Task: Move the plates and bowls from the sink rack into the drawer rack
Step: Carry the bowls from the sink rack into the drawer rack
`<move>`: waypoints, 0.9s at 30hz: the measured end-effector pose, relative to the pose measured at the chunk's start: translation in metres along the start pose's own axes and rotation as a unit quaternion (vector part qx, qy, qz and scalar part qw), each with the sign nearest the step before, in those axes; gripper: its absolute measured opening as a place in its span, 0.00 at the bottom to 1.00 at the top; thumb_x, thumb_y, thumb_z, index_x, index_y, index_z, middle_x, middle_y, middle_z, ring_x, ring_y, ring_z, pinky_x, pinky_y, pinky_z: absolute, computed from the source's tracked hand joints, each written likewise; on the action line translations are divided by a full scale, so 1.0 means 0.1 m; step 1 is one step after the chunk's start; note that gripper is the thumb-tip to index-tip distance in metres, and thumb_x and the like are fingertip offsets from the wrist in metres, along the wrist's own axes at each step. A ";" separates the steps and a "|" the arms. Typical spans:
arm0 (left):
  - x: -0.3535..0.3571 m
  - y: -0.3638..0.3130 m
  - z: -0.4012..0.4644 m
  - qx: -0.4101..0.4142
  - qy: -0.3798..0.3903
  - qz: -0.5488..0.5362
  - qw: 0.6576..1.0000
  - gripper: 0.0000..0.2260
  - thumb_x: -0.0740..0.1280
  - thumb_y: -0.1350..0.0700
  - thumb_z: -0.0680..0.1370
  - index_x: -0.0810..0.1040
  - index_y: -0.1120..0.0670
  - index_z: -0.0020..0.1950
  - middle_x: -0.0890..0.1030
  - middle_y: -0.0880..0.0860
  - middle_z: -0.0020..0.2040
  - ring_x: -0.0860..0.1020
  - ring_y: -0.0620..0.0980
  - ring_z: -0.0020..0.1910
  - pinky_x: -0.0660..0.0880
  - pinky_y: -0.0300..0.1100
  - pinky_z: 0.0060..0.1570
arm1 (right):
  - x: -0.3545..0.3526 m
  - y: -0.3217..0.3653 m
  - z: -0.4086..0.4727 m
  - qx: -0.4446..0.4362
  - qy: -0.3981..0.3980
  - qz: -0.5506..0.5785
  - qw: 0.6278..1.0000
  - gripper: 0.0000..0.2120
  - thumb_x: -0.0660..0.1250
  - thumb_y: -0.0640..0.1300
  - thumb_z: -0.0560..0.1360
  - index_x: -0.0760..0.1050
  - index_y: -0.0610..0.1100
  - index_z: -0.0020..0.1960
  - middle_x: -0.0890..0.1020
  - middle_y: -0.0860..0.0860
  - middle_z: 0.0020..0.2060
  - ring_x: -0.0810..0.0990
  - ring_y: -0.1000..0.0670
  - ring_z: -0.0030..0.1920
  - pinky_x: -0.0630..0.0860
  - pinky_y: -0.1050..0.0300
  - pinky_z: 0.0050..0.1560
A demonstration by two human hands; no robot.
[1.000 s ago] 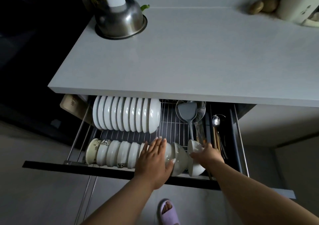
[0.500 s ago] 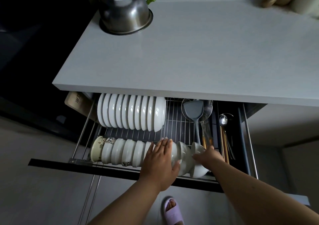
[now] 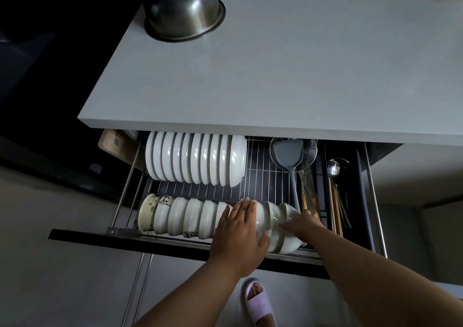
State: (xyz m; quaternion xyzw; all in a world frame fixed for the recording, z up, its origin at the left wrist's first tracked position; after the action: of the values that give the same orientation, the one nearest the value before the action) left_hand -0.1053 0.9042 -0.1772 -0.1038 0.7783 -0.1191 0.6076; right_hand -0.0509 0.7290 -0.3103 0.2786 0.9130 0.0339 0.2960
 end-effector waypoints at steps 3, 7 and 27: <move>-0.03 -0.01 0.01 0.000 -0.014 0.007 1.000 0.35 0.45 0.38 0.75 0.58 0.56 0.78 0.61 0.55 0.77 0.56 0.51 0.77 0.42 0.43 0.71 | -0.02 0.05 -0.02 -0.019 -0.004 -0.027 0.999 0.37 0.68 0.58 0.72 0.62 0.38 0.72 0.74 0.41 0.61 0.77 0.42 0.59 0.75 0.50 0.58; -0.03 -0.02 0.01 0.005 -0.012 0.009 1.000 0.35 0.44 0.38 0.75 0.55 0.55 0.78 0.58 0.54 0.78 0.53 0.49 0.78 0.40 0.41 0.71 | -0.10 0.09 -0.08 -0.041 -0.039 -0.032 0.998 0.35 0.66 0.60 0.73 0.63 0.40 0.70 0.73 0.41 0.65 0.74 0.42 0.63 0.74 0.49 0.60; -0.19 -0.06 0.26 0.017 -0.029 0.011 0.999 0.29 0.51 0.42 0.80 0.53 0.54 0.78 0.59 0.52 0.78 0.54 0.48 0.77 0.45 0.43 0.76 | -0.66 0.34 -0.91 -0.219 -0.199 -0.130 0.946 0.28 0.60 0.61 0.77 0.64 0.46 0.70 0.73 0.47 0.65 0.72 0.47 0.65 0.71 0.54 0.62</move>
State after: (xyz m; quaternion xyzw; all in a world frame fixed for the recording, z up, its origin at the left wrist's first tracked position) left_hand -0.0752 0.9024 -0.1643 -0.0880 0.7592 -0.1223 0.6331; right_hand -0.0404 0.7324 -0.1934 0.0866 0.8338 0.1376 0.5276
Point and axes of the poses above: each hand's wrist, its own z-axis towards the middle knuckle, its own x-axis out of the palm, y = z × x, the point moved 10 cm from there along z, towards the middle knuckle
